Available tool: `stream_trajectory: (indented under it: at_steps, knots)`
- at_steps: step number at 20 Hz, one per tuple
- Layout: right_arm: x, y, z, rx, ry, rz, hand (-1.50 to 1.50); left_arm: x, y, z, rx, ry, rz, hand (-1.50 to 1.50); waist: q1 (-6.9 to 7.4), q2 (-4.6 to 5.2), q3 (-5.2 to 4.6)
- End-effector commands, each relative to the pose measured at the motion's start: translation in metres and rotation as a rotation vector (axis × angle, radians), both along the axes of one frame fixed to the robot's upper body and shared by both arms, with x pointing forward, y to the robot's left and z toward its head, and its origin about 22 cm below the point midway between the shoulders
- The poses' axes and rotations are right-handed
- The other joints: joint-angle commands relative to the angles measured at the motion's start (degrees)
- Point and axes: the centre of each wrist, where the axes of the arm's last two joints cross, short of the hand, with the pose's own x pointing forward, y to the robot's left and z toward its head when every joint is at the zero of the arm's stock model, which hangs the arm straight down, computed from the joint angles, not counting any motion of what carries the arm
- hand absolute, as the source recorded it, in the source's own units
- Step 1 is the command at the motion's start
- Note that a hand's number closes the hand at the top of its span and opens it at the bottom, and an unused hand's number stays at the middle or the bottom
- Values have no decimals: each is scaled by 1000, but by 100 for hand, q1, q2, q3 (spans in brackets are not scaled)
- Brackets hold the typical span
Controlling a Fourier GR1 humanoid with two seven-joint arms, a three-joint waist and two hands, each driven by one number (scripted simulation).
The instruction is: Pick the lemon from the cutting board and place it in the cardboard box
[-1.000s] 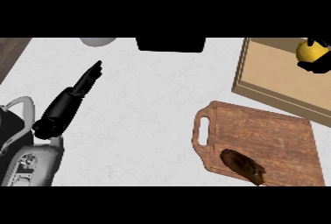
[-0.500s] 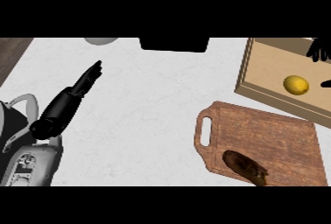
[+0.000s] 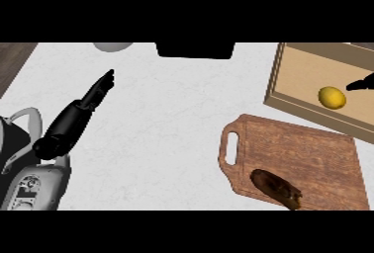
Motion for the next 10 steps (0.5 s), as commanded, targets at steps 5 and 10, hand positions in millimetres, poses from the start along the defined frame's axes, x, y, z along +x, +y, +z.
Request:
stream_trajectory:
  at_steps: [5,10]
  knots:
    - [-13,-29,14,618,58,-92,-150,3,5,13,17,-16,-5,0,26,21,-5]
    - [-32,-57,13,706,12,-214,-150,3,0,6,13,-30,-4,0,117,106,4]
